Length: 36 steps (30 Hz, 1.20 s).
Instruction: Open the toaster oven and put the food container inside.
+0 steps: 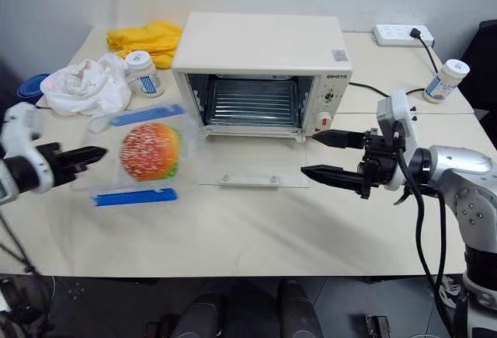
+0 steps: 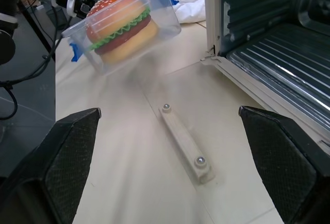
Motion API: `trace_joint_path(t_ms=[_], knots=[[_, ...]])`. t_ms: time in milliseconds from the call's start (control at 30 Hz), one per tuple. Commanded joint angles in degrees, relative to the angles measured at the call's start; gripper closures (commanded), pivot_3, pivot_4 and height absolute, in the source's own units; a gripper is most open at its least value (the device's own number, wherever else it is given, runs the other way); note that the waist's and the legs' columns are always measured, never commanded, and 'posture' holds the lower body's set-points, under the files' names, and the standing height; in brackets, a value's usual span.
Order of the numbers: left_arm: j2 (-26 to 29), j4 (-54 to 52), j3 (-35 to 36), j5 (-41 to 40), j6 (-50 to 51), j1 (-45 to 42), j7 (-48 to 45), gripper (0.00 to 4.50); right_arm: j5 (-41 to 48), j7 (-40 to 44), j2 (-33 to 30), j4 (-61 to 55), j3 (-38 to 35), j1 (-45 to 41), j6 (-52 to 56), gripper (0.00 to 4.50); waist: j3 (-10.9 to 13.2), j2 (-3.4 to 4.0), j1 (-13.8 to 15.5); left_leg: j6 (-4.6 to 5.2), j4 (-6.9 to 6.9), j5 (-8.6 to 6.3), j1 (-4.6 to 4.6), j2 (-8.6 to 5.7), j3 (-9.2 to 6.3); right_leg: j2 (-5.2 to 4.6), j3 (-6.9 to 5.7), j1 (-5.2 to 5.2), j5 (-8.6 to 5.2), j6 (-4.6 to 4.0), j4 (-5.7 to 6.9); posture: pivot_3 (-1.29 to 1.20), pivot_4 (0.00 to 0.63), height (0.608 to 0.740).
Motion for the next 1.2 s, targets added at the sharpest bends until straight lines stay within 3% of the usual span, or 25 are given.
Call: trace_joint_path(t_ms=[33, 233, 500, 733, 800, 1100, 1200], knots=[[-3.39, -2.48, -3.96, -6.83, -0.56, -5.05, 10.94, 4.45, 2.51, -0.71, -1.71, -3.72, -4.87, 2.76, 0.11, 0.00, 0.00, 0.00, 0.19, 0.00, 0.01, 0.00, 0.00, 0.00, 0.00, 0.00, 0.00, -0.01, 0.00, 0.00, 0.01, 0.00, 0.150, 0.740], [-13.06, -1.71, -9.33, -10.70, -0.56, -10.15, 24.22, 4.45, 2.97, -3.18, -2.34, -7.46, -9.52, 9.86, -0.52, 0.00, 0.00, 0.00, 0.23, 0.00, 0.05, 0.01, 0.03, 0.00, 0.10, 0.07, 0.10, -0.02, 0.01, 0.02, 0.08, 0.00, 0.150, 0.740], [-22.76, 3.13, -11.00, -1.27, -0.56, -15.12, 31.14, 4.45, 1.11, -7.86, -0.43, -11.38, -10.92, 16.36, -3.64, 0.00, 0.00, 0.00, 0.39, -0.05, 0.09, 0.08, 0.04, -0.06, 0.12, 0.09, 0.12, -0.01, 0.02, 0.04, 0.08, 0.00, 0.150, 0.740], [-27.21, 5.63, -7.22, 4.45, -0.56, -18.27, 29.88, 2.39, 1.87, -13.05, 2.27, -14.00, -10.23, 17.79, -4.33, 0.00, -0.01, 0.00, 0.40, -0.35, 0.07, 0.32, 0.05, -0.09, 0.11, 0.09, 0.13, 0.01, 0.03, 0.05, 0.08, 0.00, 0.150, 0.740], [-26.77, 5.53, -4.98, 4.37, -0.56, -18.69, 27.44, 1.80, 1.99, -13.99, 2.73, -14.59, -10.42, 18.46, -4.24, 0.00, 0.00, -0.01, 0.35, -0.36, 0.06, 0.32, 0.04, -0.10, 0.11, 0.09, 0.13, 0.01, 0.03, 0.06, 0.07, 0.00, 0.150, 0.740], [-17.24, -2.40, 0.97, -2.56, -3.77, -11.73, 5.76, 1.80, 4.97, -16.87, 3.13, -15.03, -9.45, 18.53, -2.85, 0.00, 0.00, -0.01, 0.19, -0.39, 0.04, 0.34, 0.05, -0.07, 0.12, 0.10, 0.13, 0.01, 0.03, 0.05, 0.05, 0.00, 0.150, 0.740], [-10.96, -5.42, 1.81, -8.74, -7.25, -7.40, -10.67, 2.43, 6.37, -18.01, 3.75, -15.22, -7.10, 17.53, -2.15, 0.64, 0.00, -0.01, 0.18, -0.40, 0.03, 0.35, 0.05, -0.07, 0.12, 0.10, 0.13, 0.01, 0.02, 0.04, 0.05, 0.00, 0.150, 0.740]])
